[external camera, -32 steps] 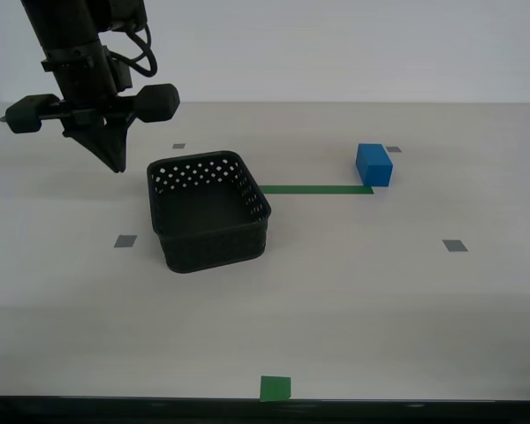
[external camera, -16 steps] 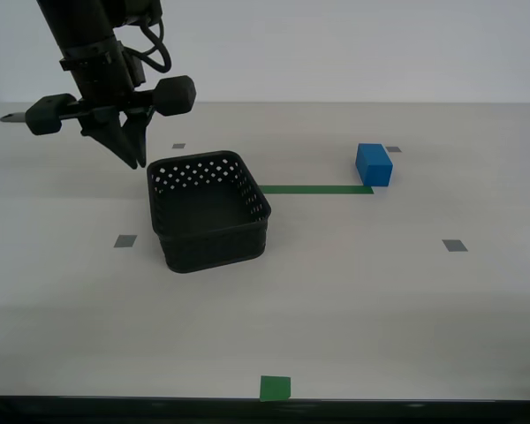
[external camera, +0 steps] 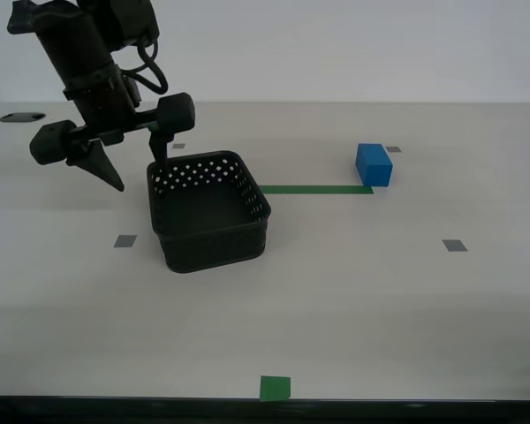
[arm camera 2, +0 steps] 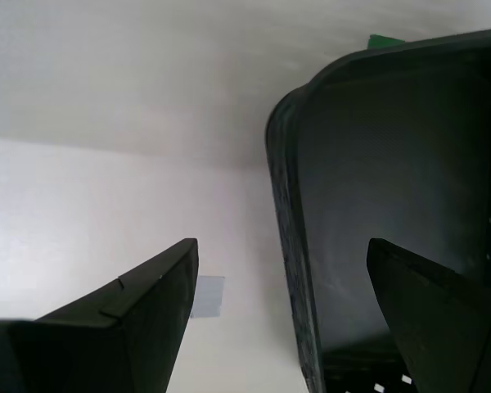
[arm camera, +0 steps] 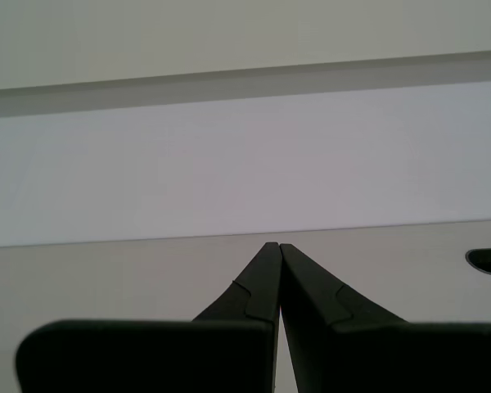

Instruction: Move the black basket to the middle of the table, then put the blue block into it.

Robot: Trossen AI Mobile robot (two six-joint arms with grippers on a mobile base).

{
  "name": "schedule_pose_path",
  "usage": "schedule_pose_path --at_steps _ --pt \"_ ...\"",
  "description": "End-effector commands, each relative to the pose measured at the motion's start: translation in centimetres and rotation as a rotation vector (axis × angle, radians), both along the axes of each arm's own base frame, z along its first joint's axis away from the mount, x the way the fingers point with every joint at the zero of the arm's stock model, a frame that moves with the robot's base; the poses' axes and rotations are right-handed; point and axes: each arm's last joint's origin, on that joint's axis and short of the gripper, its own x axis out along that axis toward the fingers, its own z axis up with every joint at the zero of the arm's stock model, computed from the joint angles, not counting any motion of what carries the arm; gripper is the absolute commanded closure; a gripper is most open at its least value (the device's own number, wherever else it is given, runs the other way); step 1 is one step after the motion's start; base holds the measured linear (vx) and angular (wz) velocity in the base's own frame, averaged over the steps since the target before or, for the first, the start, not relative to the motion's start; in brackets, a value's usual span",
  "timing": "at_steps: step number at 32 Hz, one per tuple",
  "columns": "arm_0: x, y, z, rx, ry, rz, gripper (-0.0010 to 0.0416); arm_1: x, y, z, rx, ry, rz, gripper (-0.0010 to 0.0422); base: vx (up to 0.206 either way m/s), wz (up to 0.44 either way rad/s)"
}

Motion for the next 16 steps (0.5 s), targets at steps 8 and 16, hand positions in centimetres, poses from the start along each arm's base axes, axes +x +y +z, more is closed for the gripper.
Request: schedule_pose_path --at_steps 8,16 --pt "0.0 0.0 -0.1 0.007 0.007 0.0 0.0405 0.1 -0.8 -4.0 -0.074 0.128 0.021 0.0179 0.0 0.0" --pt "0.0 0.0 -0.1 0.007 0.009 0.0 0.0406 0.1 -0.9 -4.9 -0.034 0.133 0.034 0.0205 0.0 0.0"
